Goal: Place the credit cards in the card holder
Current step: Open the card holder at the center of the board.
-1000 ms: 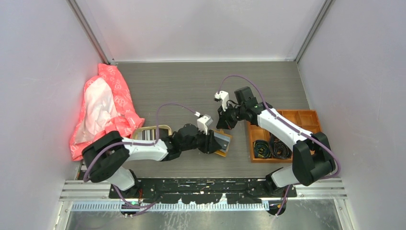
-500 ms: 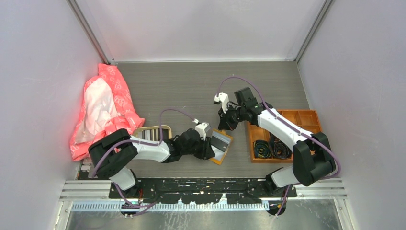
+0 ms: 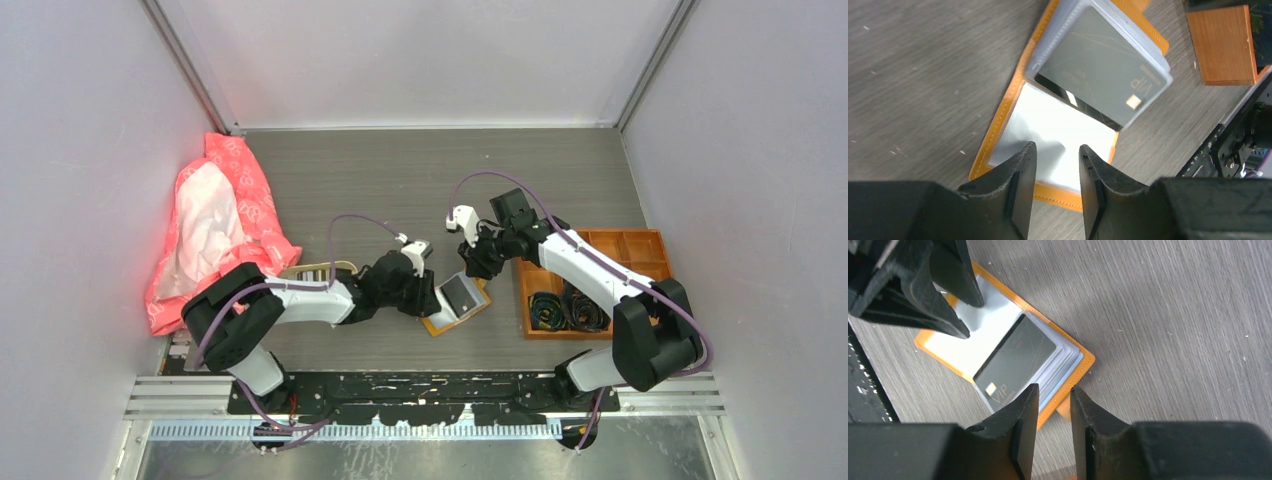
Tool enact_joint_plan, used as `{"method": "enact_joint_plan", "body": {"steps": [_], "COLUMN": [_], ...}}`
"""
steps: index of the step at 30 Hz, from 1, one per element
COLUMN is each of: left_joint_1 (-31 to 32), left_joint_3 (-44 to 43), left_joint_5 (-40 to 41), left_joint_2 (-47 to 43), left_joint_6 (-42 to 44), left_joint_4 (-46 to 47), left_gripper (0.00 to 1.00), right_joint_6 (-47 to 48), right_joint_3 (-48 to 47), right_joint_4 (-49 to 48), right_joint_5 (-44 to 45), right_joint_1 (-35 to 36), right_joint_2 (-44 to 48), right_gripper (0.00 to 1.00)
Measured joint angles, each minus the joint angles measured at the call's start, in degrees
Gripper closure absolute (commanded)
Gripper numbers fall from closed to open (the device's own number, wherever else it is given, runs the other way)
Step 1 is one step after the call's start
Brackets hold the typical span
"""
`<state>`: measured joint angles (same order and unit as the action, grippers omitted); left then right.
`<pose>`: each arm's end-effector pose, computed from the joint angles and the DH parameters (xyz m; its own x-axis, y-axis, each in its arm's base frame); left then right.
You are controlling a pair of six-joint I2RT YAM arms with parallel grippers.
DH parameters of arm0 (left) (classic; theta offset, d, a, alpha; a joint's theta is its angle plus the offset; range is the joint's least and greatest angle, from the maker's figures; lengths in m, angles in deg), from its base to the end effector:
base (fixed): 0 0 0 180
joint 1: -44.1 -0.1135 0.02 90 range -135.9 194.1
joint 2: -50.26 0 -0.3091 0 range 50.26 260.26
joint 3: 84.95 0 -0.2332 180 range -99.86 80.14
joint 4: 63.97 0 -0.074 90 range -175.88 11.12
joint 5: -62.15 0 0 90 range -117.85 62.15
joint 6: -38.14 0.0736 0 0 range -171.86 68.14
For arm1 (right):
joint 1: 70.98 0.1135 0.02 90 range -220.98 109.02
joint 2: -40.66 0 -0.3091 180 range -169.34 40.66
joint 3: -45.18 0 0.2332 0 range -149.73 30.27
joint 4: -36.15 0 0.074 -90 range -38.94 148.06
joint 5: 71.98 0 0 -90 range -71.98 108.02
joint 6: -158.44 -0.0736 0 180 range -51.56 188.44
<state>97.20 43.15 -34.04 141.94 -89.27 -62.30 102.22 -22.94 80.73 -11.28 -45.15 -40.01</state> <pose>0.1882 -0.2639 0.1824 -0.8083 0.0706 -0.5846 0.4468 0.7201 -0.5309 0.2296 0.1512 0.2518 -0.2842 -0.6763 -0.6796 -0.9349 0.3528 0.0399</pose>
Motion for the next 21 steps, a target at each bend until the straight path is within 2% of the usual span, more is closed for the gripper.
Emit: {"method": "enact_joint_plan", "body": {"steps": [3,7,9,13,16,21], "left_joint_1": [-1.9,-5.9,-7.6,-9.4,-9.4,-9.3], "left_joint_3": [-1.5,-4.5,-5.5,-7.2,-7.6,-6.7], "left_joint_5": [-0.6,-2.0,-2.7,-3.9,-5.1,-6.4], "left_joint_2": [0.3,1.4,1.7,2.2,2.3,-0.5], "left_joint_6": [1.8,4.7,5.9,7.6,8.0,7.9], "left_joint_4": [-2.4,-6.3,-7.8,-10.1,-10.4,-10.4], "left_gripper": [0.61,0.61,0.62,0.62,0.62,0.62], "right_joint_6": [0.7,1.2,1.3,2.8,7.4,14.9], "right_joint_3": [0.0,0.0,0.0,0.4,0.7,0.7], "right_joint_4": [0.6,1.3,1.9,2.2,4.0,8.8], "right_joint_5": [1.4,2.8,2.4,-2.0,-4.4,-4.3], "right_joint_1": [0.0,-0.1,-0.7,-1.6,-1.8,-1.8], "right_joint_2": [0.0,0.8,2.5,6.0,5.5,1.5], "right_gripper": [0.59,0.48,0.47,0.51,0.53,0.69]}}
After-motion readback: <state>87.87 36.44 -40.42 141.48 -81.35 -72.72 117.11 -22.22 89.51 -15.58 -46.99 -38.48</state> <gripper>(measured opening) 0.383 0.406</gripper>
